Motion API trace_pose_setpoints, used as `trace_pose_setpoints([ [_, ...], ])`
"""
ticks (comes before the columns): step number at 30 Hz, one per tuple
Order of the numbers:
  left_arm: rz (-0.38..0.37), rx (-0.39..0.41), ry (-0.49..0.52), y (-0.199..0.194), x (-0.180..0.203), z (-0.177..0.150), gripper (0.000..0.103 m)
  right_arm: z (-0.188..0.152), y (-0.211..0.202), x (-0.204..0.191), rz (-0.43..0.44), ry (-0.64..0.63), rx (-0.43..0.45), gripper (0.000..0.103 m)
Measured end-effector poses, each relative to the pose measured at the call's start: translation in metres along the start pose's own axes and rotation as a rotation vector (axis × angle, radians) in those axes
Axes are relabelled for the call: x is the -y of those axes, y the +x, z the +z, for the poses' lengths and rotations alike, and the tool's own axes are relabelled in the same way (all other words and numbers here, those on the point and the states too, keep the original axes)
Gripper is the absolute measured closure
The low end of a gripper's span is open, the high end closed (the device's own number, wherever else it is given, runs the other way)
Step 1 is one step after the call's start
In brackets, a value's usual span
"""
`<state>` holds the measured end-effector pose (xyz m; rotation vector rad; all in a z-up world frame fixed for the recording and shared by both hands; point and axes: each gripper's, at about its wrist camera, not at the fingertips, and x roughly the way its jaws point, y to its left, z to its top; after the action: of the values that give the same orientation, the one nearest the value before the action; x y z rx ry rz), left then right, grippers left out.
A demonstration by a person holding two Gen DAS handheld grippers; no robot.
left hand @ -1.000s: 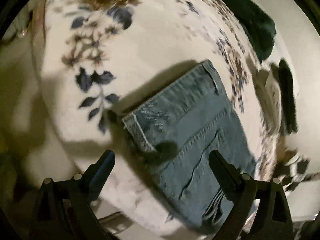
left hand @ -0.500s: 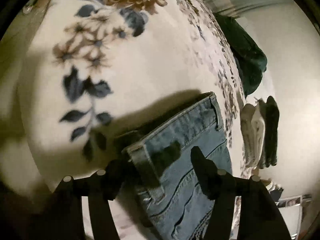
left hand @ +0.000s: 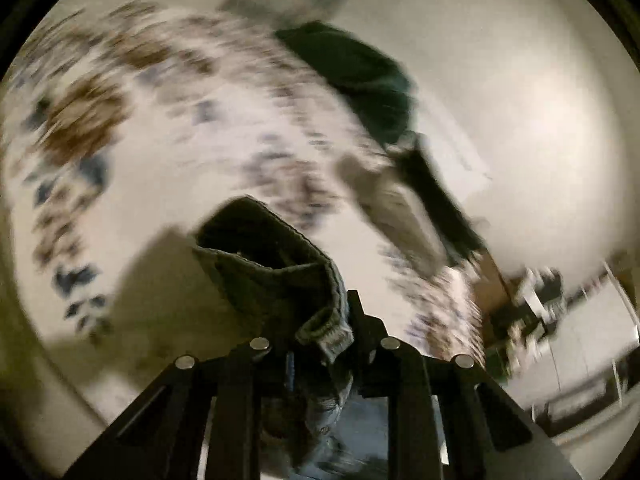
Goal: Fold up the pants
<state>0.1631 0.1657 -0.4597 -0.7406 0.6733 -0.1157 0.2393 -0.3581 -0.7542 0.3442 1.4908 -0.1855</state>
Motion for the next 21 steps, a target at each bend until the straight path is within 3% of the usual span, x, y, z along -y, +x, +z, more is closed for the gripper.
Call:
trace_pose_setpoints([
  [6,-0.178,-0.069,0.215,0.019,0.118,-0.030,0.089,0.003,-0.023,0.059,0.016,0.093,0.042,0.001],
  [8,-0.247,-0.134,0.253,0.036,0.154,-0.055,0.090,0.004,-0.033,0.086,0.017,0.131,0.057,0.001],
  [11,-0.291,-0.241,0.279,0.068,0.192,-0.096,0.090,0.003,-0.044,0.128,0.007,0.185,0.081,0.001],
  [14,-0.247,-0.390,0.335,0.117,0.212,-0.147,0.090,0.002,-0.054,0.171,0.000,0.232,0.099,0.001],
  [16,-0.201,-0.530,0.326,0.149,0.209,-0.177,0.092,0.004,-0.057,0.192,0.011,0.250,0.105,0.001],
  [19,-0.104,-0.732,0.304,0.177,0.206,-0.201,0.088,0.012,-0.060,0.210,0.091,0.262,0.112,0.001],
  [20,-0.076,-0.753,0.308,0.176,0.207,-0.203,0.084,0.015,-0.060,0.211,0.132,0.251,0.112,0.001],
  [21,-0.037,-0.749,0.328,0.171,0.208,-0.202,0.067,0.020,-0.060,0.209,0.194,0.237,0.113,0.001],
])
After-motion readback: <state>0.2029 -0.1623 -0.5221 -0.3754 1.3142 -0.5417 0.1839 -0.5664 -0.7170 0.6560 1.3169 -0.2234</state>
